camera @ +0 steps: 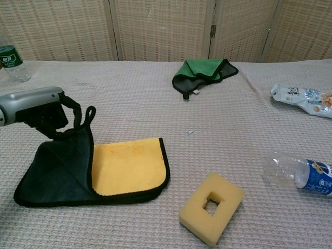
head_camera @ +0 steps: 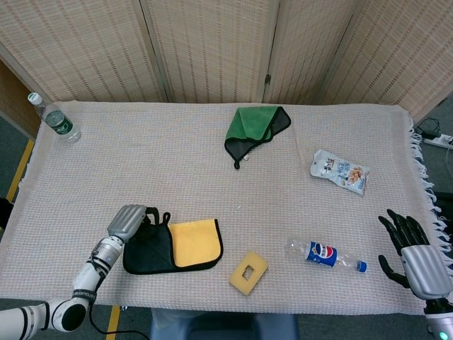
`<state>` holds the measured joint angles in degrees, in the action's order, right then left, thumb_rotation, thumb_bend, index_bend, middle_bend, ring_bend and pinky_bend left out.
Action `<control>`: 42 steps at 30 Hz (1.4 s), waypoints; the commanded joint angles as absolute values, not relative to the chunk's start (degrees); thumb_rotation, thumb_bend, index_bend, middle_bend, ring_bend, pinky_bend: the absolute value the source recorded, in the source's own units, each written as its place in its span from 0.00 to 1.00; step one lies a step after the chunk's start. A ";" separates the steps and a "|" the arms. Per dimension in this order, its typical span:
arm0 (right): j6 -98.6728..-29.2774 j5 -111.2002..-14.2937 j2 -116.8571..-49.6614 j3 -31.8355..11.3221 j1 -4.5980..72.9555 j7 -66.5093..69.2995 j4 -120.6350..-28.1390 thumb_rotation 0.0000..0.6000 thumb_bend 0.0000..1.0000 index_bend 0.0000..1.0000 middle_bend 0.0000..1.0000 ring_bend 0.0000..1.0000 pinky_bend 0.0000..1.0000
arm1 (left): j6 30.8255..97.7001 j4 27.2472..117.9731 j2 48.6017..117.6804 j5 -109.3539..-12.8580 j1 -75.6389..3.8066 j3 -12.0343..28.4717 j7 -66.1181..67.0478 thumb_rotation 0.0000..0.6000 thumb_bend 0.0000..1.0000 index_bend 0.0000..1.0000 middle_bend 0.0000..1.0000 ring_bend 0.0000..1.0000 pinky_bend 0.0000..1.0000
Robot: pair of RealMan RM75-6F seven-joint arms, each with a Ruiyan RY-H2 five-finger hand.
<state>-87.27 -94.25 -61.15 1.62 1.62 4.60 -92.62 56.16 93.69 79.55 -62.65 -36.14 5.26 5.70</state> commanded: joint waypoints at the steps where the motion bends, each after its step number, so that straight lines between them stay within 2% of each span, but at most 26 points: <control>1: -87.24 -94.40 -61.20 1.71 1.62 4.47 -92.66 1.00 0.49 0.00 0.00 0.00 0.00 | 59.63 96.07 77.71 -66.45 -33.22 3.43 4.30 1.00 0.50 0.70 1.00 1.00 1.00; 7: -87.12 -94.73 -61.35 1.86 1.70 4.11 -92.80 1.00 0.49 0.00 0.00 0.00 0.00 | 64.90 97.60 76.69 -73.66 -28.89 0.00 2.35 1.00 0.51 0.70 1.00 1.00 1.00; 16: -87.22 -95.23 -61.53 2.07 1.69 3.55 -92.90 1.00 0.49 0.00 0.00 0.00 0.00 | 67.92 96.37 77.78 -79.47 -24.96 -3.35 -0.04 1.00 0.51 0.71 1.00 1.00 1.00; 29: -86.33 -94.84 -61.91 2.04 2.06 2.89 -92.86 1.00 0.49 0.00 0.00 0.00 0.00 | 68.60 89.41 78.77 -79.39 -22.46 -1.86 -5.07 1.00 0.52 0.71 1.00 1.00 1.00; 42: -85.85 -94.53 -62.26 1.98 2.28 2.05 -92.98 1.00 0.49 0.00 0.00 0.00 0.00 | 69.94 89.91 78.05 -83.04 -19.53 -3.91 -7.93 1.00 0.52 0.71 1.00 1.00 1.00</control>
<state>-85.85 -94.53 -62.25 1.97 2.28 2.07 -92.97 69.99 89.86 77.97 -82.86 -19.67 -3.74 -7.80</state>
